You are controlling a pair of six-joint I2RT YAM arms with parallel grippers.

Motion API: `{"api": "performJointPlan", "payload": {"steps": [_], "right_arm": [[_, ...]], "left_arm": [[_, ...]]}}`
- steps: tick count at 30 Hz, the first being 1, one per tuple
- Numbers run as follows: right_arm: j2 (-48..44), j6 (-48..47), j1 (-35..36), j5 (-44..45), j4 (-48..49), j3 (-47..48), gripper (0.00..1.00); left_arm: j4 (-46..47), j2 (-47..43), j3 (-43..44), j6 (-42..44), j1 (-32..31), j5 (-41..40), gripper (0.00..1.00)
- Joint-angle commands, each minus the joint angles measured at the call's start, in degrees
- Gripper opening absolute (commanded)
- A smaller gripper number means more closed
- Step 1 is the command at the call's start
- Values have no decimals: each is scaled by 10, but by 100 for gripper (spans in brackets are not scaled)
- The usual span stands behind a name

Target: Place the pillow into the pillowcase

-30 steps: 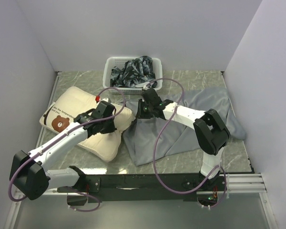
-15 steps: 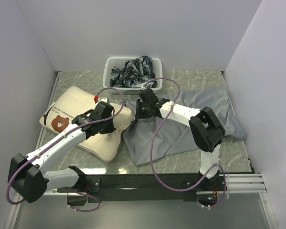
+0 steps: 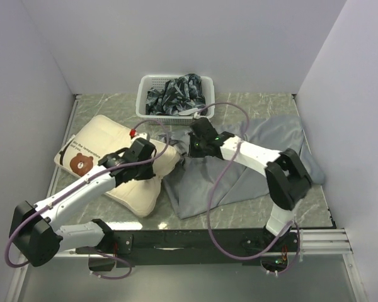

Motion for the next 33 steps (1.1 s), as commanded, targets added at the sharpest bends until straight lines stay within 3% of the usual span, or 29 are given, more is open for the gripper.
{"api": "performJointPlan", "payload": {"steps": [1, 8, 23, 30, 33], "right_arm": [[-94, 7, -4, 20, 6, -12, 0], [-132, 12, 11, 2, 14, -41, 0], [-194, 7, 44, 3, 5, -65, 0], [-186, 10, 45, -9, 4, -70, 1], [-177, 7, 45, 2, -11, -67, 10]], "left_arm": [[24, -8, -10, -20, -37, -3, 1], [39, 28, 3, -19, -58, 4, 1], [0, 244, 195, 37, -84, -50, 1], [88, 269, 208, 29, -40, 59, 2], [139, 263, 186, 18, -22, 102, 15]]}}
